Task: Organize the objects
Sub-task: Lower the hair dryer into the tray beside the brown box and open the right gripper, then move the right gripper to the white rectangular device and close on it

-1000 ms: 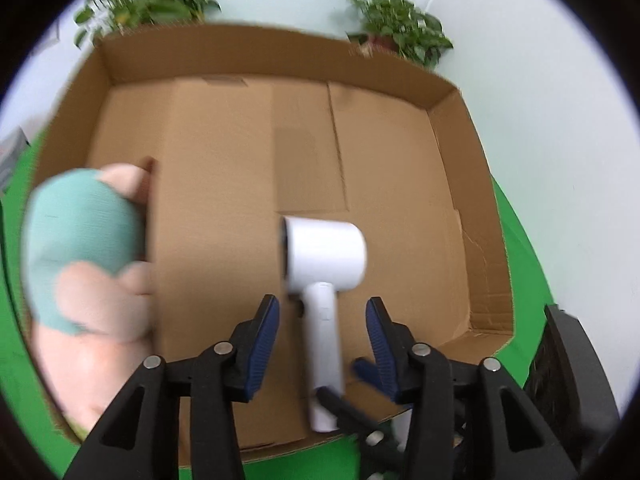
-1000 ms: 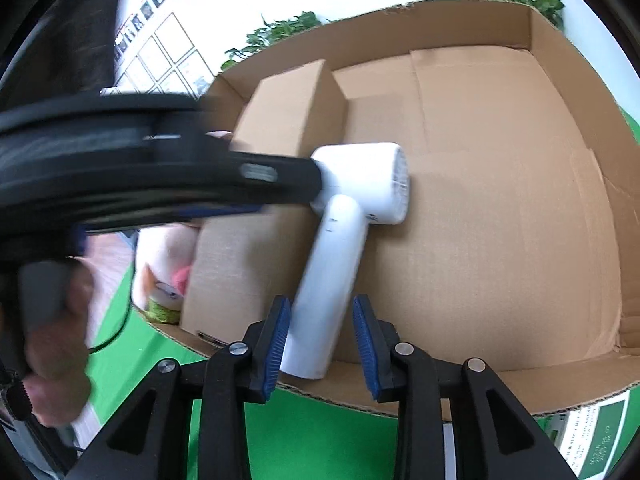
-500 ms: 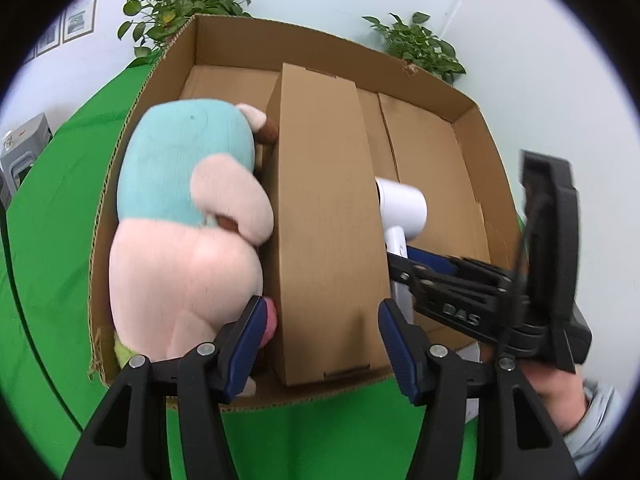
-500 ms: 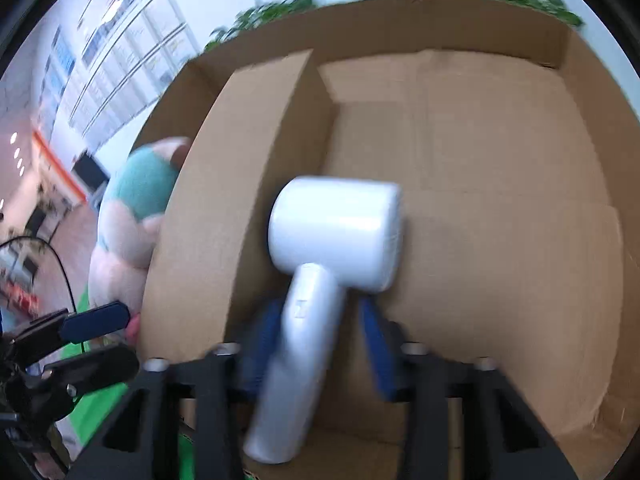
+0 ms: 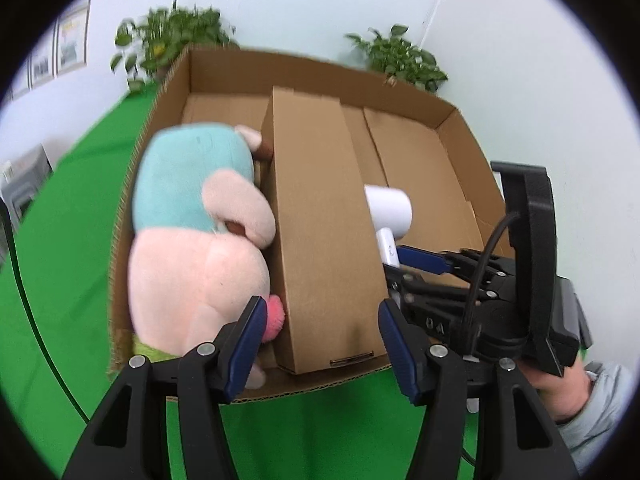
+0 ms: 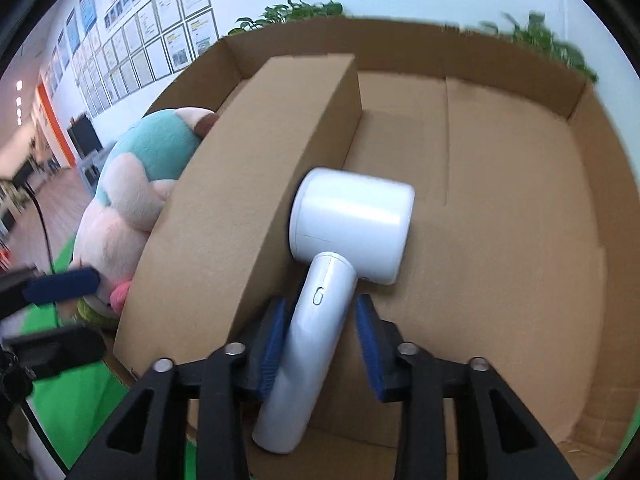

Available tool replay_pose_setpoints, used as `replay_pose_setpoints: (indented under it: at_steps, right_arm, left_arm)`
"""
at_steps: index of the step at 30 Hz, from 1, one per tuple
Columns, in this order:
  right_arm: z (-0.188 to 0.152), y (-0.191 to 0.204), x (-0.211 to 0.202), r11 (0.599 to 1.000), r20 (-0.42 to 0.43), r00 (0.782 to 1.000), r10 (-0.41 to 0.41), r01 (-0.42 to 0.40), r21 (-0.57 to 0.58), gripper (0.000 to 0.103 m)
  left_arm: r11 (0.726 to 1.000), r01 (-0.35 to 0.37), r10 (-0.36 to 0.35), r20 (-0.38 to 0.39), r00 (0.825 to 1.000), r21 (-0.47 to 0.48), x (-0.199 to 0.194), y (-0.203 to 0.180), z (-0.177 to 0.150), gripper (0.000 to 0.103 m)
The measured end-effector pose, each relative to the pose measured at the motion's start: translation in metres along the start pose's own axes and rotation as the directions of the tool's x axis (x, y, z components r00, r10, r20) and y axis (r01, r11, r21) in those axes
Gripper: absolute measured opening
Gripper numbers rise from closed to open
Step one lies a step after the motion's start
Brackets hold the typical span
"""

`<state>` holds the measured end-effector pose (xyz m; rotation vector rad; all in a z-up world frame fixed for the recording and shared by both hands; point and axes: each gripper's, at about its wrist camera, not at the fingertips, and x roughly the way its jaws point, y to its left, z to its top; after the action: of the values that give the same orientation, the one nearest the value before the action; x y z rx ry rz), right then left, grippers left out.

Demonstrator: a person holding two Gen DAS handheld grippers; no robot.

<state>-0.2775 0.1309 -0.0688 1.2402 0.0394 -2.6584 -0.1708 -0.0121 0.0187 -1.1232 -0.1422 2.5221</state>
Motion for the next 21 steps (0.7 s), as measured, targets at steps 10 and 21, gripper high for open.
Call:
replay_pose_setpoints:
  at_steps: [10, 21]
  right_arm:
    - [-0.078, 0.003, -0.144, 0.983, 0.175, 0.969, -0.174, 0.161, 0.083, 0.102]
    - [-0.132, -0.007, -0.240, 0.976, 0.281, 0.935, -0.216, 0.199, 0.087, 0.102]
  left_arm:
    - [0.956, -0.285, 0.251, 0.296, 0.922, 0.076, -0.063, -0.058, -0.024, 0.083]
    - [0.971, -0.237, 0.216, 0.292, 0.932, 0.037, -0.074, -0.104, -0.045, 0.083]
